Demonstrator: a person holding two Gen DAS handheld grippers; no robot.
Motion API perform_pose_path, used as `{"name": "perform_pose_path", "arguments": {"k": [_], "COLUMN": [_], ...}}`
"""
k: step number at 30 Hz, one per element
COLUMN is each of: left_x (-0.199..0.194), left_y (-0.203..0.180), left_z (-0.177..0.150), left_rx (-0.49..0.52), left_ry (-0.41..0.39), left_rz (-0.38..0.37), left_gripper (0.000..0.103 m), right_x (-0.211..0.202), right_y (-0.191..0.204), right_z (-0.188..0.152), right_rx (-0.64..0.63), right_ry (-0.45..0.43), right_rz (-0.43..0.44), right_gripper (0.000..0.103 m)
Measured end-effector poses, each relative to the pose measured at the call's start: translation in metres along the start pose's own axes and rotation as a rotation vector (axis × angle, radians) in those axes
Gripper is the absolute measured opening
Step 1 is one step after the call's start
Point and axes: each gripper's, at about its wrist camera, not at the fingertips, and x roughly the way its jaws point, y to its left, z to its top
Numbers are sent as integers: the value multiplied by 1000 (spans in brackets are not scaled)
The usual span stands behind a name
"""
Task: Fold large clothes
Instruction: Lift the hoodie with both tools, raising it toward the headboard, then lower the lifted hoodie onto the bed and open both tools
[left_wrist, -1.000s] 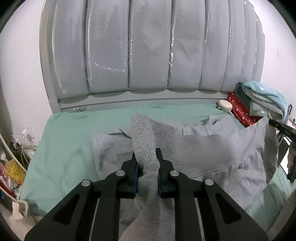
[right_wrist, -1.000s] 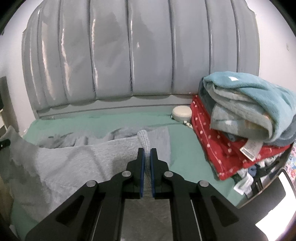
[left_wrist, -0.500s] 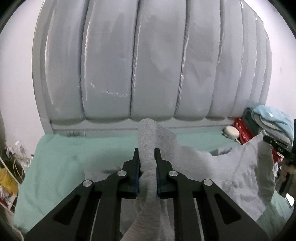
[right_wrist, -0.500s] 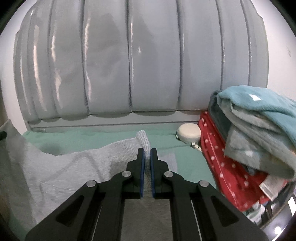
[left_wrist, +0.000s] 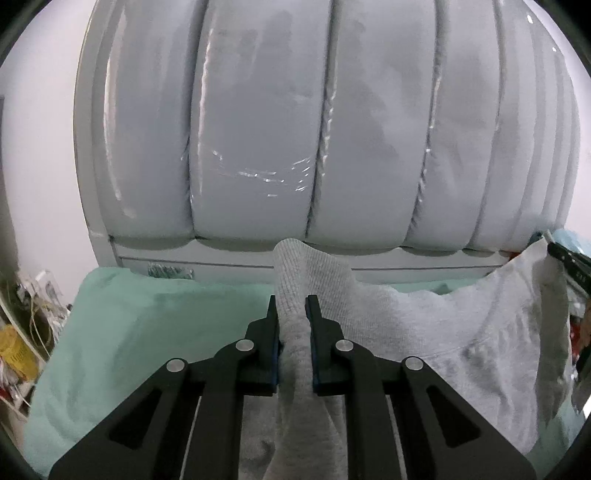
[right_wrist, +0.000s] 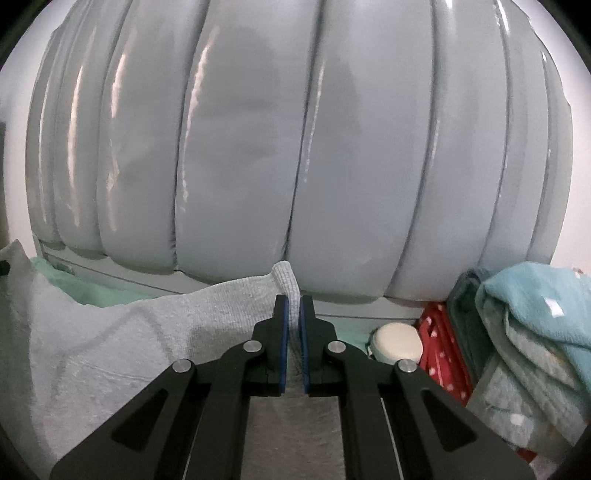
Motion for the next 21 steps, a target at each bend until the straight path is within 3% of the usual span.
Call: {"name": "perform_pose_path", "arguments": {"k": [3, 13, 21], "left_x": [13, 43, 60], "left_y": [1, -8, -14], "left_z": [0, -19, -38], "left_rx": [-21, 53, 108], "left_ry": [18, 136, 207], "left_rz": [-8, 23, 111], "left_gripper": [13, 13, 16], "right_x": [9, 41, 62], "right_y": [1, -6, -7], "right_z": [-3, -32, -55], "right_rx": [-8, 17, 13], "right_ry": [18, 154, 235], "right_rz": [-19, -49, -27], "right_gripper": [5, 5, 5]}}
